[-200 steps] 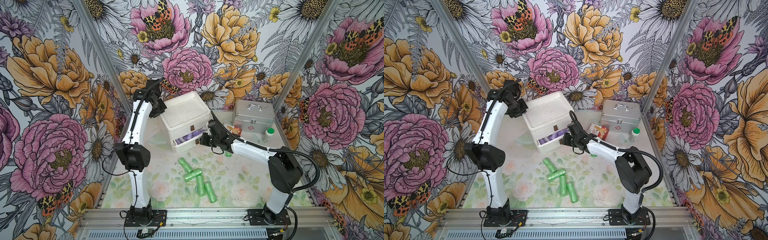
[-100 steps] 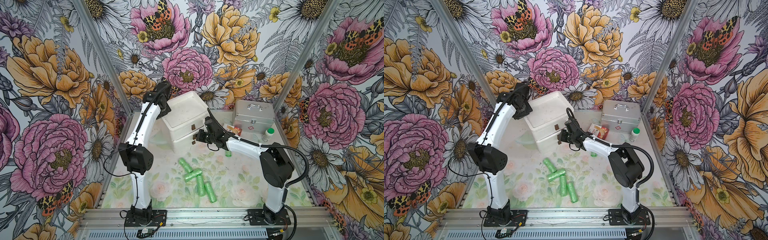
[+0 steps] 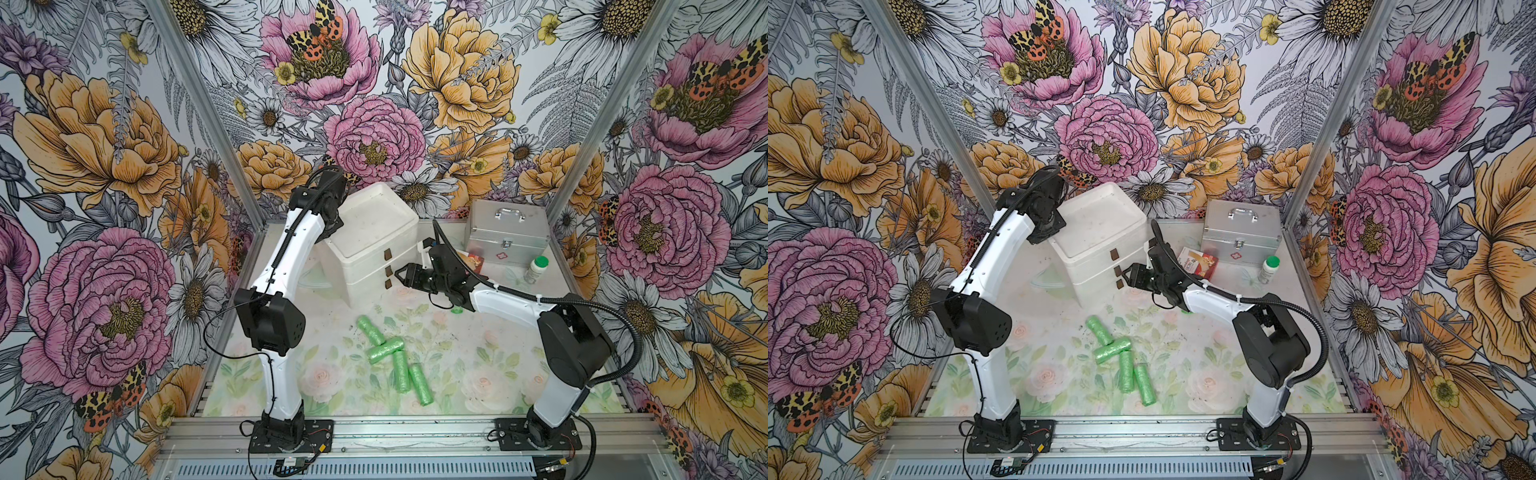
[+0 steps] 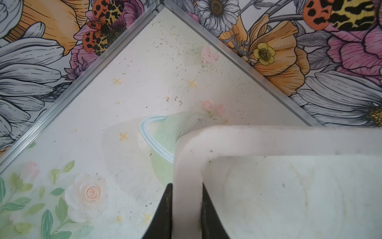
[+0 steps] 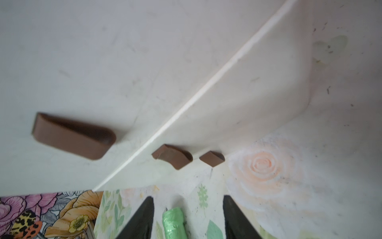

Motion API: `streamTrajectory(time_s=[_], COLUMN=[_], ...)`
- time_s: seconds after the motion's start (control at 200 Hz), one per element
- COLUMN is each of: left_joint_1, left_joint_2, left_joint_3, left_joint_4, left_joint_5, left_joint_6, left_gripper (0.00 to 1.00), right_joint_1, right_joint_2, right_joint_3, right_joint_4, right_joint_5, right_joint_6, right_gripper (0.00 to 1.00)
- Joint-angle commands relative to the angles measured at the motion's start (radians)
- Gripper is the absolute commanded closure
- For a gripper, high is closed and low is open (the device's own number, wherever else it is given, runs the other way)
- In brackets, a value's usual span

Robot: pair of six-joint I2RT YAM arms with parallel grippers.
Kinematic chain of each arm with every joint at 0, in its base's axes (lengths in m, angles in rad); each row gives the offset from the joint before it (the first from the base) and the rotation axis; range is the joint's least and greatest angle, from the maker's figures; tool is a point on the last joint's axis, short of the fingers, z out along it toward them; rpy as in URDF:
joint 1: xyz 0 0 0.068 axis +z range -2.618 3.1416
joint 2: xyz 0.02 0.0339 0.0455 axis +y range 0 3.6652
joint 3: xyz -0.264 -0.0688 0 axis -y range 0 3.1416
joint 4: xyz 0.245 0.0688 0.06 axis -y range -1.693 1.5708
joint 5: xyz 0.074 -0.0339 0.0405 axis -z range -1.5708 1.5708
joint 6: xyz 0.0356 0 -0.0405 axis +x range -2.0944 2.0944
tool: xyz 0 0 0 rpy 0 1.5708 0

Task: Sort the rolls of trash bags by color and place them into the drawer
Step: Close the drawer of the storage box, then open the drawer in the storage box.

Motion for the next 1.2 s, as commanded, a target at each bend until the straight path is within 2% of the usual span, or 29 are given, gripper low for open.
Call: streamTrajectory(time_s=[0.0, 0.155, 0.385, 0.545, 0.926, 1.196], left_joint_1=[-0.029, -0.035, -0.035, -0.033, -0.031, -0.031], left_joint_2=[0.047, 0.048, 0.042, 0.05, 0.056, 0.05], left_joint_3=[-0.022, -0.026, -0.03, -0.031, -0.04, -0.048], left_joint_4=[-0.114, -0.114, -0.114, -0.112, -0.112, -0.112], left_joint_5=[0.111, 0.107, 0.114, 0.13, 0.142, 0.143], left_joint_6=[-0.075, -0.091, -0.09, -0.083, -0.08, -0.077], left_gripper=[1.0, 1.0, 1.0, 1.0, 1.0, 1.0], right_joint_1=[-0.012, -0.021, -0.047, -0.047, -0.018, 0.017], right_joint_2=[-0.02, 0.038, 0.242, 0.389, 0.479, 0.522], right_joint_3=[-0.079, -0.157, -0.267, -0.288, -0.207, -0.133], right_joint_4=[0.122, 0.297, 0.83, 1.163, 1.146, 1.066], right_joint_5=[-0.047, -0.11, -0.182, -0.16, -0.116, -0.069], right_joint_6=[0.019, 0.089, 0.256, 0.397, 0.411, 0.402], right_gripper=[0.43, 0.42, 0.4, 0.4, 0.4, 0.41])
